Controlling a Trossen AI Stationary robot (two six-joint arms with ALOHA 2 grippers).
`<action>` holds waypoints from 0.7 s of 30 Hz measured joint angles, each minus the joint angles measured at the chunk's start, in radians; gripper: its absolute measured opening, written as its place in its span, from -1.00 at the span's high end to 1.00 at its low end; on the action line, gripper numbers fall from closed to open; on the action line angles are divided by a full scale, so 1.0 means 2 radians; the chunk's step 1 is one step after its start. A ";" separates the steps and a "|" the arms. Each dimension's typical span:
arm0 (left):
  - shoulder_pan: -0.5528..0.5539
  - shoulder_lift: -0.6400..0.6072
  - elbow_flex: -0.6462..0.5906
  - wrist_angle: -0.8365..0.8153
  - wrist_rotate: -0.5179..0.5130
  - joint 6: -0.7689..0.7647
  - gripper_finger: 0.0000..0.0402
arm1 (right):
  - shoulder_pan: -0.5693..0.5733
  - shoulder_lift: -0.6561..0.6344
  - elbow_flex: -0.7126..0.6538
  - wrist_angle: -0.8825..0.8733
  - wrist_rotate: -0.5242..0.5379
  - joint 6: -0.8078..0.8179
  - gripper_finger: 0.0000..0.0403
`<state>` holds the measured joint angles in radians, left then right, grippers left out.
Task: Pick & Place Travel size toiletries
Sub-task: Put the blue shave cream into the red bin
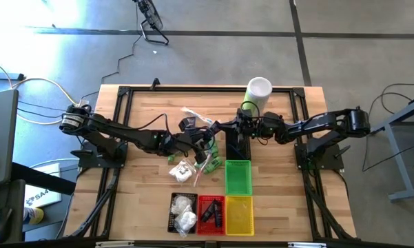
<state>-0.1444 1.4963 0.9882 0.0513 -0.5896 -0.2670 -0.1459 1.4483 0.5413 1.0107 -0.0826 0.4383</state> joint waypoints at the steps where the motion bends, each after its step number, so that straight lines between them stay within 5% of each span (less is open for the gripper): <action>1: 0.000 0.000 0.000 0.000 0.002 0.000 0.22 | 0.000 0.000 0.000 0.000 -0.001 -0.001 0.98; 21: 0.000 0.000 0.000 0.001 0.004 0.012 0.01 | 0.000 0.000 0.000 -0.002 -0.002 -0.009 0.98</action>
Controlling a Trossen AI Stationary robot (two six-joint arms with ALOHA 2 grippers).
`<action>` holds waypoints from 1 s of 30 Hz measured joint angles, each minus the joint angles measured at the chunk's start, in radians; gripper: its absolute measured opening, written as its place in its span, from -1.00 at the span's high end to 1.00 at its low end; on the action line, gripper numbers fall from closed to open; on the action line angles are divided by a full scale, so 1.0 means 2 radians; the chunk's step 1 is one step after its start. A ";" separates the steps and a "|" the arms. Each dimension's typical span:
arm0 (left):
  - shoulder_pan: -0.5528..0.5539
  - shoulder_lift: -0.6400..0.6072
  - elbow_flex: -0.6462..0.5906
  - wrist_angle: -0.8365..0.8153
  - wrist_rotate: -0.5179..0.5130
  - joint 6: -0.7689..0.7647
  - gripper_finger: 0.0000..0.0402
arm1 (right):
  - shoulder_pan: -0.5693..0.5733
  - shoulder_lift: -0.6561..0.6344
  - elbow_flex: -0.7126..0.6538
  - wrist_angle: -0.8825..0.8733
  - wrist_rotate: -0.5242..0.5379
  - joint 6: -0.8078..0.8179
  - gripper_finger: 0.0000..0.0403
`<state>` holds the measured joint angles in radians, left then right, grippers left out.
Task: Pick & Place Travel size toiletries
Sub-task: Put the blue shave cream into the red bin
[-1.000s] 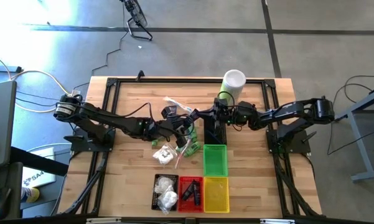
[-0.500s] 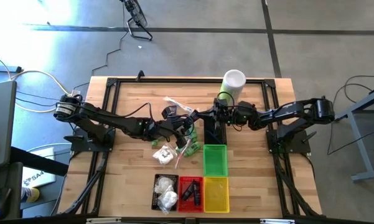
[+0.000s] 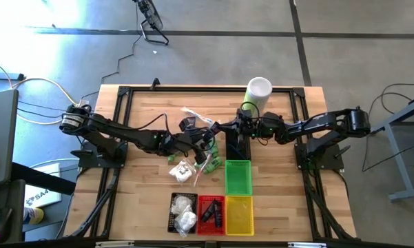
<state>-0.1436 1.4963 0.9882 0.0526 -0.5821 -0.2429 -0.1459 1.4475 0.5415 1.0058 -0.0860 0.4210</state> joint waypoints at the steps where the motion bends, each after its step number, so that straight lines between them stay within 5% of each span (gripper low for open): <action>1: 0.000 0.000 0.000 0.000 0.000 0.002 -0.03 | 0.000 0.000 0.000 0.000 0.000 0.000 0.98; 14: 0.000 -0.058 -0.001 -0.061 0.028 0.003 -0.16 | 0.000 0.000 0.000 -0.031 0.002 -0.017 0.98; 24: 0.000 -0.116 0.000 -0.125 0.061 -0.025 -0.15 | 0.031 0.000 0.000 -0.052 -0.102 0.013 0.98; 30: 0.000 -0.122 0.000 -0.134 0.060 -0.025 -0.15 | 0.096 0.000 0.028 -0.105 -0.113 0.010 0.98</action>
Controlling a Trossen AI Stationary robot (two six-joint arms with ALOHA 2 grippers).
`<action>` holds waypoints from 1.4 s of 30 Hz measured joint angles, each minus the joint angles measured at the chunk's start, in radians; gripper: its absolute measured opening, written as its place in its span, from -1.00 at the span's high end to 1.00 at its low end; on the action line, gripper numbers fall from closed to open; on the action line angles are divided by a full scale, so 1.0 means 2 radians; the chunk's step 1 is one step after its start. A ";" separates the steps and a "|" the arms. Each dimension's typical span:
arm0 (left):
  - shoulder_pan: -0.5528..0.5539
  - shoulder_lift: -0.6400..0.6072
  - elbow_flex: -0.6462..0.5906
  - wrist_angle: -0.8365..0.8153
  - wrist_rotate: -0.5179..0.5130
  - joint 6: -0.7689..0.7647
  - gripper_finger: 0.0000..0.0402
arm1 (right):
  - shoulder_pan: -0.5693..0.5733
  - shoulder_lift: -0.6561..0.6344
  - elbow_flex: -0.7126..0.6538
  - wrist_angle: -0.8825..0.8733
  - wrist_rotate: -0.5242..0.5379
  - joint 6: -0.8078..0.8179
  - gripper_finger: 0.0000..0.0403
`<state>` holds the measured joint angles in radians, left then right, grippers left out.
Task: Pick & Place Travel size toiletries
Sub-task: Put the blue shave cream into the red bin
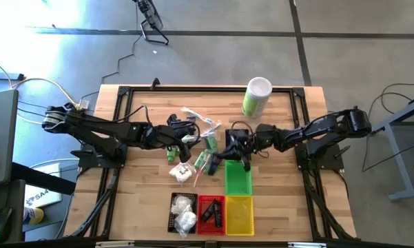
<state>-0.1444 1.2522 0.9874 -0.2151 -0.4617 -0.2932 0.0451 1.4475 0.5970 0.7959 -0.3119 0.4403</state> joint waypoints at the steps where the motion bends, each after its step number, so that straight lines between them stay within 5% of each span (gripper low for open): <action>1: 0.000 0.000 0.000 -0.001 0.000 0.000 -0.15 | 0.013 0.000 0.009 -0.018 0.006 -0.006 0.98; 8: 0.000 0.000 0.000 -0.001 0.000 -0.002 -0.15 | 0.108 0.000 0.062 -0.135 0.091 -0.053 0.98; 18: 0.000 0.000 0.000 -0.001 -0.001 -0.022 -0.15 | 0.187 0.026 0.064 -0.121 0.157 -0.051 0.98; 28: 0.000 0.002 0.000 -0.003 -0.001 -0.028 -0.15 | 0.208 0.137 0.064 0.000 0.126 0.024 0.98; 42: 0.000 0.002 0.000 -0.003 -0.002 -0.041 -0.15 | 0.217 0.229 0.144 -0.030 0.053 0.037 0.97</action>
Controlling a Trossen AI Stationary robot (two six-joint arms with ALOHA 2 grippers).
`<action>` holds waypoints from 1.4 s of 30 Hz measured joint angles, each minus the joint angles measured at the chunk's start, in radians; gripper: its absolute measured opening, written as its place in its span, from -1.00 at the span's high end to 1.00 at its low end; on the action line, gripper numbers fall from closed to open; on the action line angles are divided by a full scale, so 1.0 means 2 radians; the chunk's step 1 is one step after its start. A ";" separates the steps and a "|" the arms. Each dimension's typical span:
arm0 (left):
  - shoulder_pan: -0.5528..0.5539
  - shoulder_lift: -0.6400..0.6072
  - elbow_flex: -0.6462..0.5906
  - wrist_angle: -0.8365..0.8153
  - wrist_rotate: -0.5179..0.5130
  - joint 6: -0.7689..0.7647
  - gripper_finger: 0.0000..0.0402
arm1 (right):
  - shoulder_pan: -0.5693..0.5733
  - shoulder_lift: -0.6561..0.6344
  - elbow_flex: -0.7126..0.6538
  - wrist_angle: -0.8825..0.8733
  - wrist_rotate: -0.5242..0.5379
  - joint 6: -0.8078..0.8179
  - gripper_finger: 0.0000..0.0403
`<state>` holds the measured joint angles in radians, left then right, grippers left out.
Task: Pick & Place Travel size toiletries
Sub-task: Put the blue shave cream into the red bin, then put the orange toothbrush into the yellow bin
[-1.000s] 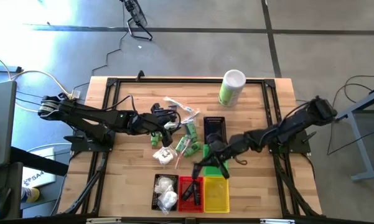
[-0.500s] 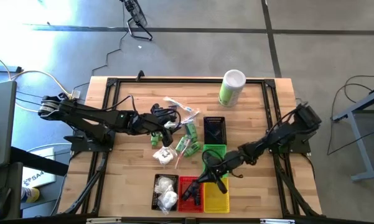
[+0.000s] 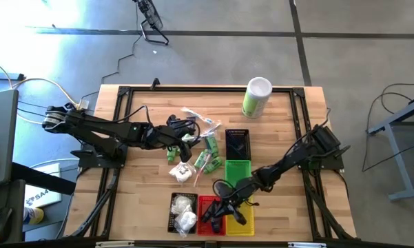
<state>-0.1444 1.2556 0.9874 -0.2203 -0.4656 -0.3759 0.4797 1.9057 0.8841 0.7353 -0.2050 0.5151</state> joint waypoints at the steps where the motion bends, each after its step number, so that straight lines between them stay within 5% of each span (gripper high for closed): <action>1: 0.000 0.000 0.000 0.000 0.000 0.000 -0.15 | 0.000 0.000 0.000 -0.001 0.002 -0.005 0.95; 12: 0.000 0.000 0.000 -0.012 0.001 -0.001 -0.15 | -0.003 -0.011 0.000 -0.017 0.035 -0.056 0.36; 17: 0.000 0.000 0.000 -0.012 0.002 -0.001 -0.15 | -0.013 -0.047 0.000 -0.054 0.038 -0.097 0.27; 36: 0.000 0.000 0.000 -0.008 0.001 0.000 -0.15 | -0.117 -0.262 0.000 -0.326 0.036 -0.226 0.93; 42: 0.000 0.014 0.000 -0.006 -0.034 0.006 -0.10 | -0.161 -0.297 -0.001 -0.397 0.036 -0.250 0.98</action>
<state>-0.1440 1.2843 0.9878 -0.2328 -0.5343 -0.3645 0.1584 1.3121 0.8818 -0.0580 -0.1334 0.0146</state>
